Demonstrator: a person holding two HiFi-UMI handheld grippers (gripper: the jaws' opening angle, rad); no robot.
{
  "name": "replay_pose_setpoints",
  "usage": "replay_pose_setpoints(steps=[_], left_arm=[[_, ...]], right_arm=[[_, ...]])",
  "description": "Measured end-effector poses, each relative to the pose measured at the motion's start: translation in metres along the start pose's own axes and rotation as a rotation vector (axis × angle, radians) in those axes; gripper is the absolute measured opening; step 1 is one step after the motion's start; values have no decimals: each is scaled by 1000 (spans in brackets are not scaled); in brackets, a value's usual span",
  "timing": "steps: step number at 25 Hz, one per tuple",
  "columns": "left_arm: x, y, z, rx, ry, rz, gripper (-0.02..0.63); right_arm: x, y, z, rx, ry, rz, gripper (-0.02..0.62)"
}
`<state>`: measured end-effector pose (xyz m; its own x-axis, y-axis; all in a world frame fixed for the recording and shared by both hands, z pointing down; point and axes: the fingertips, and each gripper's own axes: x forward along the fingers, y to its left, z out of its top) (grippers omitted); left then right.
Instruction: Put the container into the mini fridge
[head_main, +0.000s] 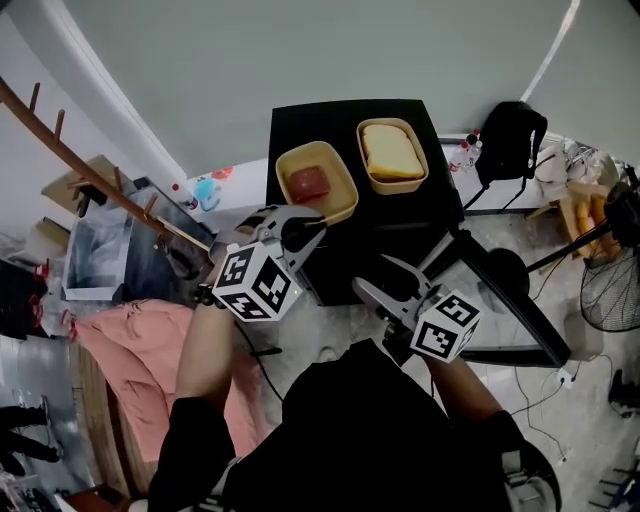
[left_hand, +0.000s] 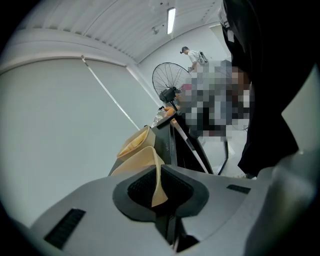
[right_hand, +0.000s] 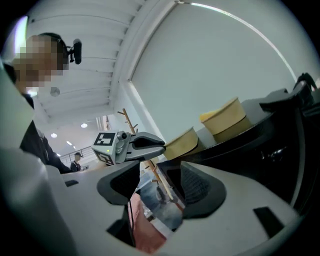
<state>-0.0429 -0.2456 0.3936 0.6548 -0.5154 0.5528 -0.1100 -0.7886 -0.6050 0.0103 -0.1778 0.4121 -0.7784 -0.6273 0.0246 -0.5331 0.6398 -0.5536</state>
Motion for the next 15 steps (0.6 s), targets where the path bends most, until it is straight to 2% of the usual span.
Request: replay_pose_setpoints(steps=[8,15], left_arm=[[-22,-25,11,-20,-36,-28,38],[-39,-41,13,-31,-63,-55,37]], right_arm=[[16,6,2,269,25,93,264],[36,1,15,541,35,153,310]])
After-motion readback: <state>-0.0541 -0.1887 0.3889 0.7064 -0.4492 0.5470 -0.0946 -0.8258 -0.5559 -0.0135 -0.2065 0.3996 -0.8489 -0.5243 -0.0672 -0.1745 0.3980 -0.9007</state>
